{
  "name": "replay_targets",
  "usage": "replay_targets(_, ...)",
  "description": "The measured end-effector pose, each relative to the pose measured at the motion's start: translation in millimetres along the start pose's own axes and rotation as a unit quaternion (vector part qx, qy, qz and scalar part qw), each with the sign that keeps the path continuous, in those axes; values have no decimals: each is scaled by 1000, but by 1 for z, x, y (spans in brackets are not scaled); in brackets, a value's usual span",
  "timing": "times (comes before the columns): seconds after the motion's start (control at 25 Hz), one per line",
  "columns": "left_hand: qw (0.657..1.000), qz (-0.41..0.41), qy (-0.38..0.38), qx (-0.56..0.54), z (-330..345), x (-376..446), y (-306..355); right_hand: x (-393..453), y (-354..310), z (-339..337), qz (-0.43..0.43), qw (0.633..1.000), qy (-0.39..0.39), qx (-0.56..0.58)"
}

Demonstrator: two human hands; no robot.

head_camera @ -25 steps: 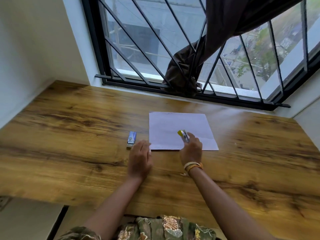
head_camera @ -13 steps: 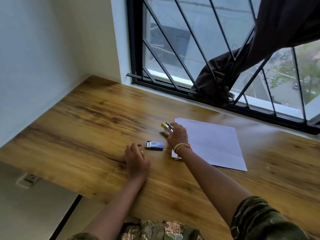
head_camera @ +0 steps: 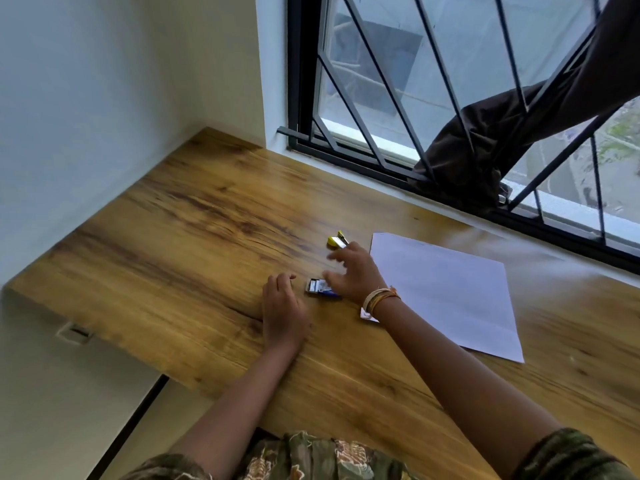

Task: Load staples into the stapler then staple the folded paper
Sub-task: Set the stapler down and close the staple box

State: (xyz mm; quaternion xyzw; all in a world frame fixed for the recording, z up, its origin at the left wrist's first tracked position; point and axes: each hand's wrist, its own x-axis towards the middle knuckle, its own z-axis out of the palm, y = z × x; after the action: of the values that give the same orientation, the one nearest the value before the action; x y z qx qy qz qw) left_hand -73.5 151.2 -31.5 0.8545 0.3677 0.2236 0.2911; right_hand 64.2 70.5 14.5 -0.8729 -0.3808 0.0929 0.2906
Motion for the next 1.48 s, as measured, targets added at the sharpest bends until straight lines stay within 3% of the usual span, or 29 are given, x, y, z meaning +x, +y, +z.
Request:
replay_targets(0.12,1000,12,2,-9,0,1,-2,-12,0,1,-53,984,-148,-86)
replay_targets(0.32,999,4,10,-48,-2,2,4,-24,9,-17,-53,985,-138,-90)
replay_targets(0.4,993,-34,-40,-106,-7,11,14,-24,12,-28,-54,989,-125,-62)
replay_targets(0.44,976,-87,-102,-169,-9,19,22,-24,14,-33,-54,988,-131,-54)
replay_targets(0.48,934,-159,-187,-260,-12,26,31,-23,14,-37,-54,986,-146,-51)
replay_targets(0.56,812,-277,-331,-392,-16,37,44,-22,15,-44,-60,980,-178,-68)
replay_targets(0.6,779,-296,-376,-405,-16,39,46,-22,16,-45,-63,977,-186,-84)
replay_targets(0.68,745,-302,-417,-425,-12,37,43,-25,21,-48,-58,976,-190,-93)
replay_targets(0.8,730,-309,-412,-450,-4,31,37,-40,25,-41,-36,986,-155,-48)
replay_targets(0.88,731,-321,-375,-471,-2,28,40,-56,23,-27,-22,999,-41,14)
replay_targets(1.0,732,-359,-290,-502,4,26,48,-83,17,0,-29,987,147,49)
replay_targets(1.24,718,-400,-260,-507,5,27,52,-90,11,18,-21,986,167,10)
replay_targets(1.48,714,-397,-261,-514,2,28,50,-82,10,20,25,977,182,112)
